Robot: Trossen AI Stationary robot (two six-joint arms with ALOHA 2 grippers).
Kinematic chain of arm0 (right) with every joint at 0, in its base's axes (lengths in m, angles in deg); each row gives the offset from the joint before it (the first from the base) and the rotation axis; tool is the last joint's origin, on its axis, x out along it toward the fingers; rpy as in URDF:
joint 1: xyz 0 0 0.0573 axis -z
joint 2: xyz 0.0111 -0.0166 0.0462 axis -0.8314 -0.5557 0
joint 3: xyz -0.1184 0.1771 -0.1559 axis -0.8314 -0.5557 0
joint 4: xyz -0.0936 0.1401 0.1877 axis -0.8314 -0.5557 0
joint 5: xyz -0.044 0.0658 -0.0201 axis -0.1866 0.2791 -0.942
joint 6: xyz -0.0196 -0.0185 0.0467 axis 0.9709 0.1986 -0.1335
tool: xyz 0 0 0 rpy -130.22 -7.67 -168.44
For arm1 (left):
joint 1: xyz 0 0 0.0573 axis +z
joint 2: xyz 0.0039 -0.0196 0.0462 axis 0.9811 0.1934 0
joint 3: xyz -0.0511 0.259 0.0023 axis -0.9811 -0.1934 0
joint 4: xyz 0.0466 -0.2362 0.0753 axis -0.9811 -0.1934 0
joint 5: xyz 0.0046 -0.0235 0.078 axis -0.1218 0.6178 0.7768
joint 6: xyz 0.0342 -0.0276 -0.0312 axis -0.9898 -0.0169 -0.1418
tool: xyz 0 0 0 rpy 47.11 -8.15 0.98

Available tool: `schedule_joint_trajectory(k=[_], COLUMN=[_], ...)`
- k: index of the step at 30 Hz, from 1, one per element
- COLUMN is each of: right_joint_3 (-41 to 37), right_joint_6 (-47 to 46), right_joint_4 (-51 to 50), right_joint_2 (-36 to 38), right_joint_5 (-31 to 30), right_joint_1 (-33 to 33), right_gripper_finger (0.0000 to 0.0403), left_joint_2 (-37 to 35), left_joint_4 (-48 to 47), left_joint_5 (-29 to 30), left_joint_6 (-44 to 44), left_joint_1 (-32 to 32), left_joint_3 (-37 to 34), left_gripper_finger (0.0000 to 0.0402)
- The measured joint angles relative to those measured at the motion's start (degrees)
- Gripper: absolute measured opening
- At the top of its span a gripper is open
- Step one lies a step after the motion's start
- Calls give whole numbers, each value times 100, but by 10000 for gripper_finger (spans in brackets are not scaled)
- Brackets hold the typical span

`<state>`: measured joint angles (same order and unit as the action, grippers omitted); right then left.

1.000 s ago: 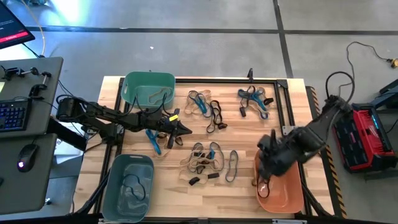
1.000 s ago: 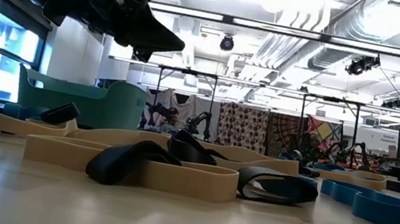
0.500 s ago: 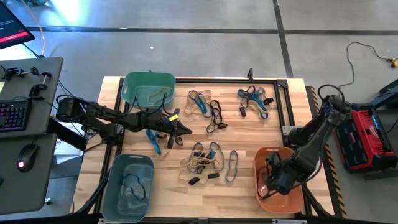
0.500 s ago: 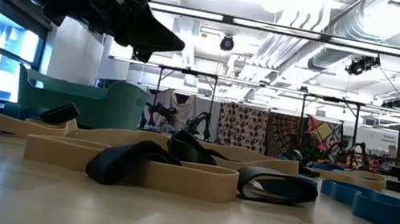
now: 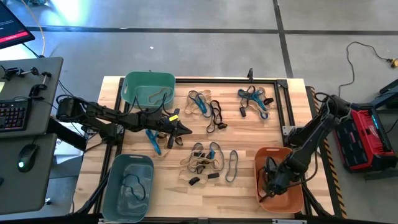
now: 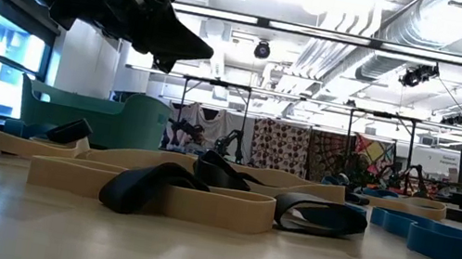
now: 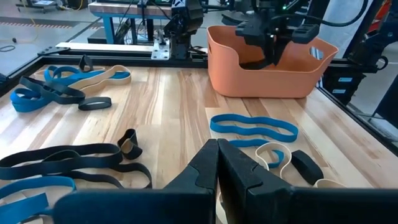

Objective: Sort rubber bands into baskets
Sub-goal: Put the black rubber band into the orange bin

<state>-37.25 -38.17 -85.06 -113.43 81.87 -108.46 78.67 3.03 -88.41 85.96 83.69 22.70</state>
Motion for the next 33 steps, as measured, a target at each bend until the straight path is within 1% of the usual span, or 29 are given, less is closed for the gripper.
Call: schedule_joint_trajectory(k=[4, 7, 10, 13, 15, 18, 21, 25, 26, 27, 31, 33], right_joint_3=[203, 455, 844, 1358, 1684, 2132, 2395, 2415, 2393, 2388, 2388, 2386], right_joint_6=[0, 152, 382, 633, 923, 1505, 2229, 3396, 3724, 4075, 5389, 6117], right_joint_4=[-119, -221, -599, -1191, -1537, -1926, -2257, -2246, -2176, -2110, -1641, -1366], right_joint_2=[0, 0, 0, 0, 0, 0, 2, 2, 2, 2, 2, 2], right_joint_5=[-2, -122, -452, -1012, -1377, -1703, -1969, -1978, -1942, -1868, -1648, -1543], right_joint_1=[41, 94, 189, 312, 417, 666, 1008, 1653, 1827, 2003, 2713, 3051], right_gripper_finger=[133, 172, 191, 191, 182, 153, 106, 28, 15, 8, 18, 11], left_joint_2=[0, 0, 0, 0, 0, 0, 0, 0, 0, 0, 0, 0], left_joint_4=[0, 0, 0, 13, 13, 17, 20, 22, 21, 20, 20, 20], left_joint_5=[0, 2, 0, 2, 2, 2, 2, 2, 2, 2, 2, 2], left_joint_6=[31, 31, 31, 31, 29, 29, 29, 31, 30, 31, 29, 30], left_joint_1=[0, 0, 0, 0, 0, 0, -2, 0, -2, 0, -2, -2], left_joint_3=[0, 0, 0, 0, 0, 0, 0, 0, 0, 0, 0, 0], left_gripper_finger=[0, 0, 0, 0, 0, 0, 0, 0, 0, 0, 0, 0])
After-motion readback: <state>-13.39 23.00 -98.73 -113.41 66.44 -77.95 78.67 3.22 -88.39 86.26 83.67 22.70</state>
